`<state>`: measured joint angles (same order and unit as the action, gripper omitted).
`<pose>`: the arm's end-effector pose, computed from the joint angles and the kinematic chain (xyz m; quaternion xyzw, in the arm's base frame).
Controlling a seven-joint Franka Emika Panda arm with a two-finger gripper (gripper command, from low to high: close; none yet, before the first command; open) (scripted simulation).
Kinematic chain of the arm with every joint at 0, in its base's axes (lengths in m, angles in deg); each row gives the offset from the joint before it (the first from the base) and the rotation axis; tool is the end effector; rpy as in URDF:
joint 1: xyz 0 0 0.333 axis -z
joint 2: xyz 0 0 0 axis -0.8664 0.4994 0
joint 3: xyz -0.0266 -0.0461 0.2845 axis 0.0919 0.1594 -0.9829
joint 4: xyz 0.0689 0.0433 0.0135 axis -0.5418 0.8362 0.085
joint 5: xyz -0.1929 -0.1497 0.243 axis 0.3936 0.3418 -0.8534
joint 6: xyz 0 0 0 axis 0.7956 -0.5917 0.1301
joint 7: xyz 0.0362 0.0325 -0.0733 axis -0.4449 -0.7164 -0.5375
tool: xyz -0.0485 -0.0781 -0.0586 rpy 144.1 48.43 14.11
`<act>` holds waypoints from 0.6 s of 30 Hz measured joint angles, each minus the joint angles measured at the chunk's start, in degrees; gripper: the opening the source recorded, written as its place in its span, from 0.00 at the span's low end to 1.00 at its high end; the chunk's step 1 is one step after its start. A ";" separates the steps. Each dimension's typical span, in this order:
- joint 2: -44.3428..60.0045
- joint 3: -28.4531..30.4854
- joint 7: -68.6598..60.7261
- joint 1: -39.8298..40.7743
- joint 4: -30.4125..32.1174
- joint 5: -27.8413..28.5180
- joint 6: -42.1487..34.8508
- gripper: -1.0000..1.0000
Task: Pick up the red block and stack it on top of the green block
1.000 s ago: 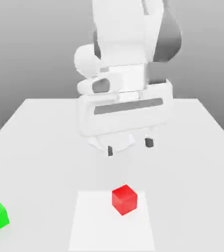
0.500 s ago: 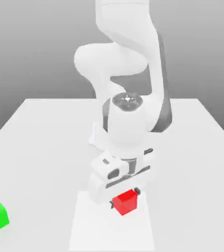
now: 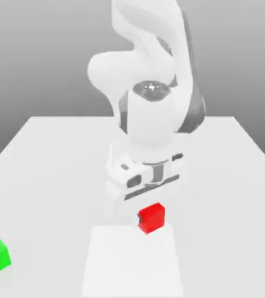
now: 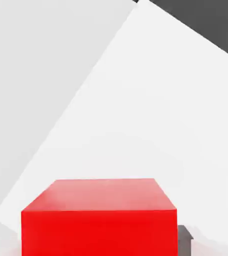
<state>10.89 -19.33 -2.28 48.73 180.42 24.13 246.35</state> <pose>0.3670 0.0203 0.2294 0.9937 -0.1123 -0.0040 0.0020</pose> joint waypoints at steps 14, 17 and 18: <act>16.78 12.83 -10.95 25.45 -23.36 -12.84 -7.72 0.00; 20.19 11.08 -12.77 27.12 -23.85 -15.39 -5.05 1.00; 20.19 11.08 -12.77 27.12 -23.85 -15.39 -5.05 1.00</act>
<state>31.08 -8.25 -15.06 75.85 156.57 8.74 241.30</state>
